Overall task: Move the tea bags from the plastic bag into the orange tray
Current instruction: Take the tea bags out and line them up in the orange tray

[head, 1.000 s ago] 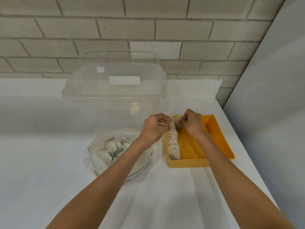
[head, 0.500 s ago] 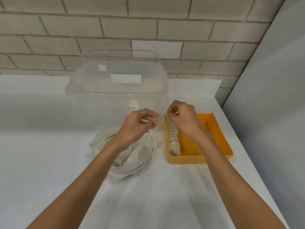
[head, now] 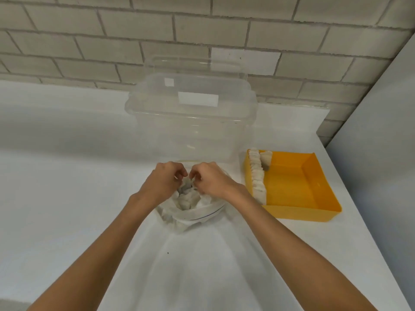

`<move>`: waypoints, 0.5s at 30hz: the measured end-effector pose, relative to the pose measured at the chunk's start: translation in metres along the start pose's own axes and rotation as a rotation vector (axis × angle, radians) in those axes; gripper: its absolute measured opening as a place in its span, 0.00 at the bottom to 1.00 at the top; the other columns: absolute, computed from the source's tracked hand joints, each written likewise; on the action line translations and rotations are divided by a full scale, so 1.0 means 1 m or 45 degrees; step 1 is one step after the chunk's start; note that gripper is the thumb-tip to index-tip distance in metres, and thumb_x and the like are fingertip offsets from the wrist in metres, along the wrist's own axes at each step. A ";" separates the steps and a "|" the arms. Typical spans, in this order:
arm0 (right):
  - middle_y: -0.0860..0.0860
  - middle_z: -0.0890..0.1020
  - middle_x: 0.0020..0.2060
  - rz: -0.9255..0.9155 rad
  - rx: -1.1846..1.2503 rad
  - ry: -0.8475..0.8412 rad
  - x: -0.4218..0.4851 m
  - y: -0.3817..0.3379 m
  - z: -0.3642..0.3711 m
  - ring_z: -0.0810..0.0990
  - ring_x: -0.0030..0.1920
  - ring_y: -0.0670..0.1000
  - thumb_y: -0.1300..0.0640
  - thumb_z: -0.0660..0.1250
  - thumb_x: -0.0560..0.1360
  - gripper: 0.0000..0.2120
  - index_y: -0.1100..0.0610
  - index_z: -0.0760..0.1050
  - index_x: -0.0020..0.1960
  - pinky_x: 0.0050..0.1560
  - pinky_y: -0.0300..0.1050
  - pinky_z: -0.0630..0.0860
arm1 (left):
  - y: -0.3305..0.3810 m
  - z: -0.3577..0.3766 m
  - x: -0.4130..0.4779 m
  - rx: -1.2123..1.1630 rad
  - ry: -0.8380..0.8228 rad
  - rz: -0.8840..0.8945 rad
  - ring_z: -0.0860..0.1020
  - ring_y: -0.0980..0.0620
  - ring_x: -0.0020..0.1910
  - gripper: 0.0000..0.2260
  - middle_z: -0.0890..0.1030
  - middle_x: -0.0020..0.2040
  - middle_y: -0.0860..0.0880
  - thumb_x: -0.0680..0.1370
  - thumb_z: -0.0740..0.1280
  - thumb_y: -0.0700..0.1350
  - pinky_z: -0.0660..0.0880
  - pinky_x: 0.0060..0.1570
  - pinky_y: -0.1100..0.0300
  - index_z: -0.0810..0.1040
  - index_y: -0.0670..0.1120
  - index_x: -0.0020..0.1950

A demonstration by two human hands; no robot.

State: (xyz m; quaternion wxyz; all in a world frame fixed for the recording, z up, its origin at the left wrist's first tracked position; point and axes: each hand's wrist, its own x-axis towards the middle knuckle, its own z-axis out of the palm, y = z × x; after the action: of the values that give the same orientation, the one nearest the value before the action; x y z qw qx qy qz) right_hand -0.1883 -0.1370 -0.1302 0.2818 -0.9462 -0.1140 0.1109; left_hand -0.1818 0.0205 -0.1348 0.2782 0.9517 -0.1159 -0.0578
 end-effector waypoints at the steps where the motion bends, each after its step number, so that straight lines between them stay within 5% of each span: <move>1: 0.57 0.80 0.45 0.043 -0.029 -0.015 0.004 0.001 0.006 0.79 0.45 0.56 0.64 0.61 0.75 0.12 0.60 0.78 0.55 0.47 0.47 0.77 | -0.003 0.004 0.000 0.038 0.009 -0.018 0.80 0.50 0.47 0.13 0.81 0.47 0.48 0.73 0.64 0.32 0.77 0.51 0.56 0.81 0.45 0.51; 6: 0.54 0.81 0.46 0.241 -0.085 -0.005 0.018 -0.006 0.027 0.78 0.45 0.57 0.49 0.64 0.74 0.11 0.58 0.76 0.44 0.43 0.48 0.72 | -0.003 0.016 -0.001 0.107 0.026 -0.065 0.77 0.43 0.54 0.16 0.78 0.55 0.41 0.73 0.66 0.34 0.74 0.54 0.52 0.77 0.41 0.60; 15: 0.50 0.83 0.39 0.315 0.305 0.170 0.017 -0.008 0.033 0.81 0.43 0.54 0.55 0.68 0.69 0.04 0.53 0.81 0.41 0.40 0.46 0.74 | -0.005 0.015 -0.008 -0.135 0.148 -0.120 0.77 0.51 0.42 0.16 0.80 0.53 0.43 0.72 0.64 0.30 0.69 0.44 0.69 0.79 0.41 0.58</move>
State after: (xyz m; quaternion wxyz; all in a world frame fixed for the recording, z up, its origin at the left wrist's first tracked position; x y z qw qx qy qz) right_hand -0.1821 -0.1093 -0.1551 0.3837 -0.9179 0.0361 0.0945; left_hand -0.1911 0.0189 -0.1499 0.3313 0.9419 -0.0517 -0.0216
